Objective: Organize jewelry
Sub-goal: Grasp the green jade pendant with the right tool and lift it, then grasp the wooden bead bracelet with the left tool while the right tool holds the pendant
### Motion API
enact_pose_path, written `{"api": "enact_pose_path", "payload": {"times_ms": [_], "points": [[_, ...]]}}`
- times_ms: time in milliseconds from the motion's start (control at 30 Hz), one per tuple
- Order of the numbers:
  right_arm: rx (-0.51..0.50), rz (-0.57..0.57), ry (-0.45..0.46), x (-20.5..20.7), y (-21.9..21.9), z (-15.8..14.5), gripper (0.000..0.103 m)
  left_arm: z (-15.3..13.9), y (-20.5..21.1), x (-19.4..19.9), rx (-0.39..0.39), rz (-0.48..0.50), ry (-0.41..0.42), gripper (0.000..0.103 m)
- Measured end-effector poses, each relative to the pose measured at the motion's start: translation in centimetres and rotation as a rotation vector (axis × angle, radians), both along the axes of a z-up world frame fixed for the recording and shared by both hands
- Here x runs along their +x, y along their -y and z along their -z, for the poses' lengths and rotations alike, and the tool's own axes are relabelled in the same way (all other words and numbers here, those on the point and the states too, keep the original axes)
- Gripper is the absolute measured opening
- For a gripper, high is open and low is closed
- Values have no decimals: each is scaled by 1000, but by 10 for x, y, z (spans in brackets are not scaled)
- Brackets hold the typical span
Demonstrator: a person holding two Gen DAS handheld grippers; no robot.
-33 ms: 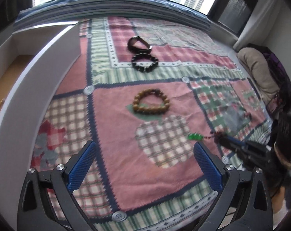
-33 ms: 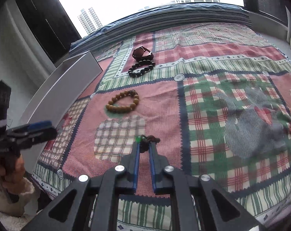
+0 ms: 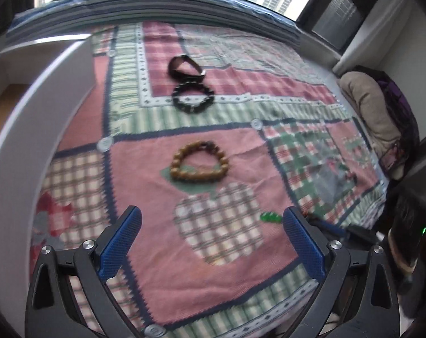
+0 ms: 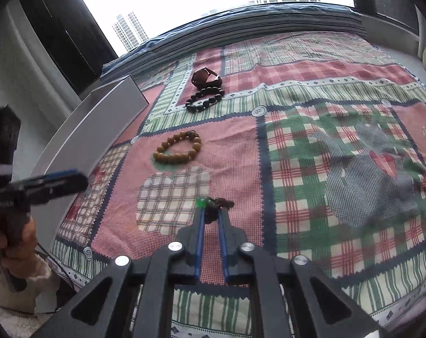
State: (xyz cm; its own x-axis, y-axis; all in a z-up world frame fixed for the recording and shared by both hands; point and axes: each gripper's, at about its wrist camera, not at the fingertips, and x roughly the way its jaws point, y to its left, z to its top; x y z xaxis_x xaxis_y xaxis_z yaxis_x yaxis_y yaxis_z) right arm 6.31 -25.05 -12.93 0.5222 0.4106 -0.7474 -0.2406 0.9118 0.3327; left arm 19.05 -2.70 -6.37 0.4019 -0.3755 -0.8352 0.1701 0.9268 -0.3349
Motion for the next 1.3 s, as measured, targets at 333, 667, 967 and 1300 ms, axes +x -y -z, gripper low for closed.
{"api": "enact_pose_path", "payload": {"times_ms": [333,667,967,1300], "points": [[88,17,35,-13,29,-8,10,67,44,98,24,-106,-285,45],[124,14,57,-24,49,-13,10,69,71,108,202,-151,-176,35],[116,64,34,-30,73,-7,10,67,74,62,181,50,-110,12],[7,-49,-32,-26,46,19,31,64,94,-11,324,359,-1,15]]}}
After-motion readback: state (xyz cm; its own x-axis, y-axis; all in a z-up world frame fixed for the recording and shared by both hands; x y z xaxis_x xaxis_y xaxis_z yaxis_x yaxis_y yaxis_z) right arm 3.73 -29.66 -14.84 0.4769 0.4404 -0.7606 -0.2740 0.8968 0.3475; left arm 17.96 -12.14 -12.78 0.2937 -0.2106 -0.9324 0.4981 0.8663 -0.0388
